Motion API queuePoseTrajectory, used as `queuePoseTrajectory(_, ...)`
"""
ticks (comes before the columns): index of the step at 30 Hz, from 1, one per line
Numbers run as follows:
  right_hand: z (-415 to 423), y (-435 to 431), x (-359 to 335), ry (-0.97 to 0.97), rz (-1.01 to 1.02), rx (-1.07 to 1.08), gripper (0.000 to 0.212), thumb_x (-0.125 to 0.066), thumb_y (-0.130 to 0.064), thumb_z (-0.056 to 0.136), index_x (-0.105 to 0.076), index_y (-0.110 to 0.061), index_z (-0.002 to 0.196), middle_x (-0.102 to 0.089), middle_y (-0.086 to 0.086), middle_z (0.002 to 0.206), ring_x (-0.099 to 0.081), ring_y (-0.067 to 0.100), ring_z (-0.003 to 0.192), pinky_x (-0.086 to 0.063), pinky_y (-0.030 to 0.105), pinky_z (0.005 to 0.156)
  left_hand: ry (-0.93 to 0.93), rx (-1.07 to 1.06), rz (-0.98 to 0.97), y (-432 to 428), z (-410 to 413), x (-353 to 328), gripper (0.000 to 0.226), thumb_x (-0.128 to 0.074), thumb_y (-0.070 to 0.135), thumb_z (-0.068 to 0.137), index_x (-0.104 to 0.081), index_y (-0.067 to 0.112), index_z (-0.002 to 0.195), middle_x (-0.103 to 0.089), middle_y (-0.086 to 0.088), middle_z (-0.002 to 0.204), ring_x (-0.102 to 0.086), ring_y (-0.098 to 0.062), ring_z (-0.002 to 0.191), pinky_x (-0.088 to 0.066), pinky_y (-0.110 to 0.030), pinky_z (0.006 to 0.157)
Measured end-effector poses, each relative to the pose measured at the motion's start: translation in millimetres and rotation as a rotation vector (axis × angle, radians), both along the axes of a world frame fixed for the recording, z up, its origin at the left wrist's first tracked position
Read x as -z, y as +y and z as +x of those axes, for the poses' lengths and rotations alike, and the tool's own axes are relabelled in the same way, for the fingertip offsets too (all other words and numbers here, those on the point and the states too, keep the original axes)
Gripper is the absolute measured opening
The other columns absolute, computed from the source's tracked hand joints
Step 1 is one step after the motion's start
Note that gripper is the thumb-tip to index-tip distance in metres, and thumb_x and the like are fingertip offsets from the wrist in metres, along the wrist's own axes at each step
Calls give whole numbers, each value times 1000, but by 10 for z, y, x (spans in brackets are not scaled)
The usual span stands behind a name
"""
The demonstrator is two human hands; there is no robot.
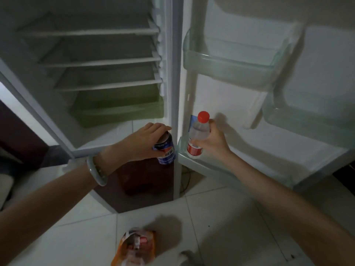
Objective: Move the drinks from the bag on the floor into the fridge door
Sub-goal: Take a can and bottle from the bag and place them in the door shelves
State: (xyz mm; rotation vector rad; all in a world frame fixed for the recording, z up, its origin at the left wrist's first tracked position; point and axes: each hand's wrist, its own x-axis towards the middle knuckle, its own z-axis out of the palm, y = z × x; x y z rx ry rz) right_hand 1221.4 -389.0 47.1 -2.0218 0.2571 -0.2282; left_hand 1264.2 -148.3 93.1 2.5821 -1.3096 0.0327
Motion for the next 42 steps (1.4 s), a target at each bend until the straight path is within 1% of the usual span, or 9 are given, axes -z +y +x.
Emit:
queuePoseTrajectory(7,373,-49,472,55,-11,-56,65,-86,-18,58,-49,-19,111,-63,-2,103,-61,14,94,-51,39,87,42,-49,61,-36,183,229,72,-66,42,80,-33,16,139,-43,-4,135,-38,-20,122,-35,-28,100)
queuePoseTrajectory(15,445,-71,482,55,-108,-73,62,-86,-19,57,-48,-19,105,-58,-2,102,-58,14,96,-51,37,87,116,-76,27,-162,206,339,69,-68,43,78,-34,19,133,-44,-1,133,-39,-17,120,-41,-29,98)
queuePoseTrajectory(20,467,-93,514,65,-194,-91,73,-79,-48,46,-49,-20,107,-57,2,107,-57,18,100,-52,44,88,66,-37,3,-238,149,230,67,-69,42,77,-37,17,130,-46,-2,130,-41,-17,117,-41,-28,96)
queuePoseTrajectory(24,307,-244,407,-21,-210,-70,82,-84,-30,59,-42,-27,129,-53,0,125,-53,14,115,-48,41,94,76,18,-31,-259,16,97,66,-70,39,77,-37,18,130,-42,0,131,-39,-14,117,-35,-19,92)
queuePoseTrajectory(28,-286,-136,-173,-75,-250,-3,41,-73,-7,77,-54,-15,112,-57,-9,101,-53,-1,93,-36,8,86,81,63,-76,-283,-150,-152,65,-70,40,77,-36,21,130,-41,3,131,-41,-11,115,-41,-23,93)
queuePoseTrajectory(30,-592,-130,-264,-80,-341,58,47,-67,-6,79,-51,-9,123,-52,5,115,-49,16,108,-34,18,92,51,118,-116,-315,-237,-321,66,-69,39,78,-37,16,132,-42,-3,131,-44,-17,115,-45,-33,95)
queuePoseTrajectory(32,-844,-125,-312,-73,-391,93,49,-64,-4,79,-49,-6,126,-49,12,127,-45,26,121,-36,26,98,-3,170,-130,-352,-361,-514,66,-66,38,82,-36,12,134,-41,-7,133,-43,-21,118,-41,-31,98)
queuePoseTrajectory(36,-1321,-31,-545,-9,-503,54,55,-63,-13,84,-42,-11,135,-44,9,137,-37,22,130,-28,21,100,-106,278,-96,-438,-575,-835,70,-56,43,87,-27,11,141,-35,-8,140,-37,-23,125,-37,-33,104)
queuePoseTrajectory(42,-1967,135,-697,92,-651,121,69,-59,-29,88,-24,-18,145,-17,7,156,-14,19,143,-22,32,111,-139,371,-117,-707,-804,-1193,72,-56,43,87,-24,11,143,-31,-9,141,-34,-24,127,-35,-34,105)
